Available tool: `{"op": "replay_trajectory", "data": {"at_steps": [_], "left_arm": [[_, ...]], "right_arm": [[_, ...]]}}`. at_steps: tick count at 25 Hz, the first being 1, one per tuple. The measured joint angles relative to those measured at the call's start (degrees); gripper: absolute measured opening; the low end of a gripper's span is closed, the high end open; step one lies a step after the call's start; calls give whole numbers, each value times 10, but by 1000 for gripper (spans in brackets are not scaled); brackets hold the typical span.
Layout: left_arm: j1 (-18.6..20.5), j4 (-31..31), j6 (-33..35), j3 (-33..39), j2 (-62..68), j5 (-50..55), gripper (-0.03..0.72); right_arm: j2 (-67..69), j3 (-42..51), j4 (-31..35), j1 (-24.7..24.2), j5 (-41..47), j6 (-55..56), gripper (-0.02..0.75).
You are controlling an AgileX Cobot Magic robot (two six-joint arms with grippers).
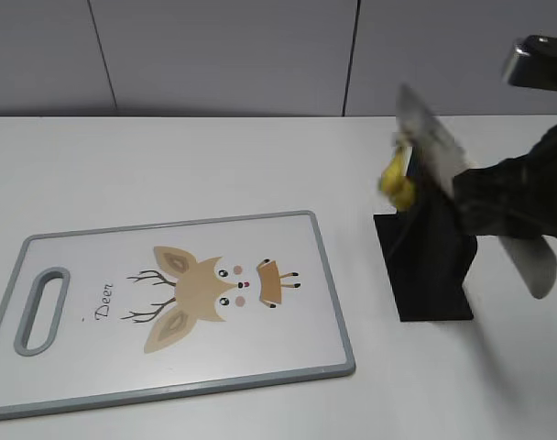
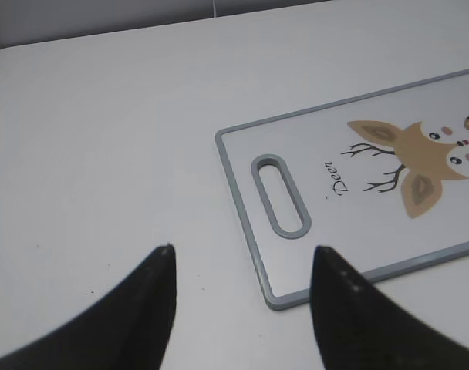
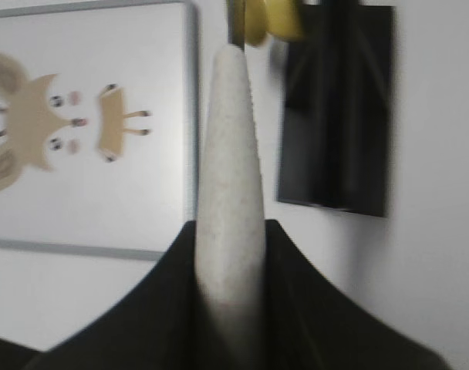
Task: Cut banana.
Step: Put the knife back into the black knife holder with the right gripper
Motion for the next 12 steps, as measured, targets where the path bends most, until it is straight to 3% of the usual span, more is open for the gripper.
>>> {"op": "replay_trajectory", "data": {"at_steps": [2, 4, 12], "left_arm": [[0, -1, 0, 0, 0, 0, 528], [0, 1, 0, 0, 0, 0, 528], [1, 1, 0, 0, 0, 0, 528]], "right_arm": [[-1, -4, 62, 6, -12, -47, 173], [-1, -4, 71, 6, -15, -62, 173], [-13, -3, -52, 6, 31, 60, 173]]}}
